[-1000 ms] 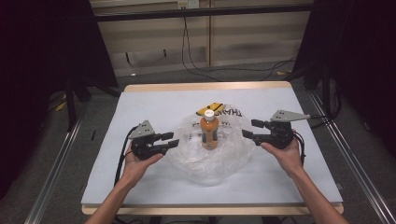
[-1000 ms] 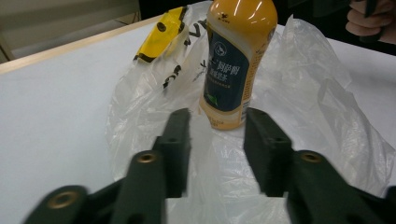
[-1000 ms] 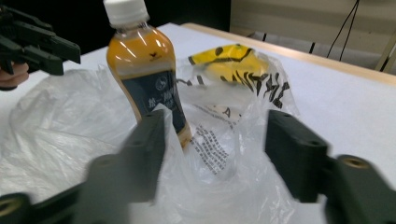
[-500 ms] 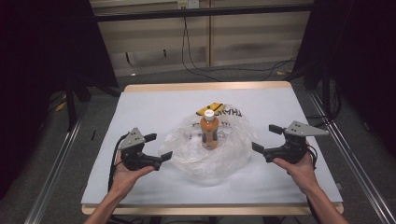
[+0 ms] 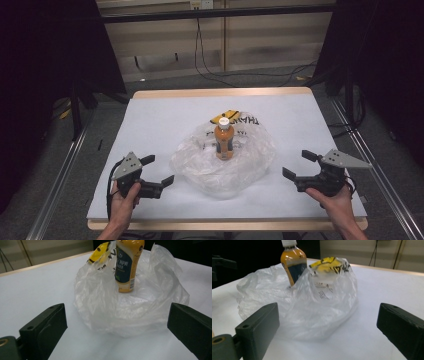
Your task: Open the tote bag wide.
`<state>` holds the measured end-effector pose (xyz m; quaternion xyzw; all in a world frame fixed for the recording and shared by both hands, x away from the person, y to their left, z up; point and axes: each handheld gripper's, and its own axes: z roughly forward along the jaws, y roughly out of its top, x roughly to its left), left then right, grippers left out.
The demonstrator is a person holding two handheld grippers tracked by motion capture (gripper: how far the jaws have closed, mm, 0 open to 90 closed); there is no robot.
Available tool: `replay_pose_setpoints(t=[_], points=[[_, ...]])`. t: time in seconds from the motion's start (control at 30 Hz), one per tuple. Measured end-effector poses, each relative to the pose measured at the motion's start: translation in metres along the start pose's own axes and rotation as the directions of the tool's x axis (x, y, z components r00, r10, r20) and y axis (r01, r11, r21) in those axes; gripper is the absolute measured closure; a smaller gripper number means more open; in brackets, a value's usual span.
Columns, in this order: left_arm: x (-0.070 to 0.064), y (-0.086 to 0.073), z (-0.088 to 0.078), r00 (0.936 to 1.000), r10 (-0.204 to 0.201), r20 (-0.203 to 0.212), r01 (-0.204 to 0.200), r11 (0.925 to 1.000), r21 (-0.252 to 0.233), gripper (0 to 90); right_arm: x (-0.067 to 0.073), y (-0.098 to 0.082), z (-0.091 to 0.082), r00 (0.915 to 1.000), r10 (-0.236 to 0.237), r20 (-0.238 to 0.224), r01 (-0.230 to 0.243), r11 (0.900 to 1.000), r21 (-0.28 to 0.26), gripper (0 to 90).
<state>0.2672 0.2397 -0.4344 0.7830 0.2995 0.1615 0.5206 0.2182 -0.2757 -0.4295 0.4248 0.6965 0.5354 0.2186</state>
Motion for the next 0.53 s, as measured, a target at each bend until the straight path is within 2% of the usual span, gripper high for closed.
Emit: replay_pose_setpoints(t=[0.07,0.17,0.23,0.3,0.33,0.37,0.43,0.47,0.53], points=[[-0.002,-0.006,-0.005,0.9999,0.002,-0.011,-0.002,1.0,0.004,2.3,0.001,-0.005,-0.006,1.0,-0.003,0.008,0.003,1.0,0.008,3.6],[-0.006,-0.013,-0.014,0.9996,-0.013,-0.024,0.013,0.9999,-0.009,2.5,0.0,-0.014,-0.015,0.9991,0.016,0.039,-0.015,1.0,-0.024,3.3],[-0.008,-0.019,-0.016,0.9995,-0.028,-0.011,0.028,0.9996,-0.011,2.2,0.0,-0.019,-0.019,0.9982,0.028,0.052,-0.027,0.999,-0.026,3.1],[-0.006,-0.021,-0.018,1.0,-0.008,-0.004,0.008,1.0,-0.001,2.7,-0.001,-0.022,-0.022,0.9977,0.039,0.056,-0.038,0.999,-0.032,3.2],[-0.005,-0.022,-0.019,0.9997,-0.001,-0.024,0.001,1.0,-0.007,2.6,-0.001,-0.022,-0.023,0.9974,0.043,0.057,-0.042,0.999,-0.03,3.2],[-0.002,-0.023,-0.02,0.9994,-0.01,-0.033,0.009,0.9999,-0.012,2.4,-0.001,-0.023,-0.025,0.9974,0.033,0.064,-0.031,0.999,-0.032,3.2],[0.005,-0.026,-0.023,0.9968,-0.076,-0.025,0.075,0.9957,-0.054,3.9,0.0,-0.025,-0.027,0.9966,0.016,0.081,-0.013,0.999,-0.029,3.2],[0.007,-0.028,-0.024,0.9945,-0.103,-0.02,0.102,0.9931,-0.059,3.7,0.0,-0.026,-0.028,0.9968,0.007,0.08,-0.005,1.0,-0.026,3.3],[0.011,-0.029,-0.025,0.9951,-0.091,-0.037,0.089,0.9945,-0.055,3.2,-0.001,-0.026,-0.028,0.9969,0.014,0.077,-0.012,0.999,-0.029,3.2]])
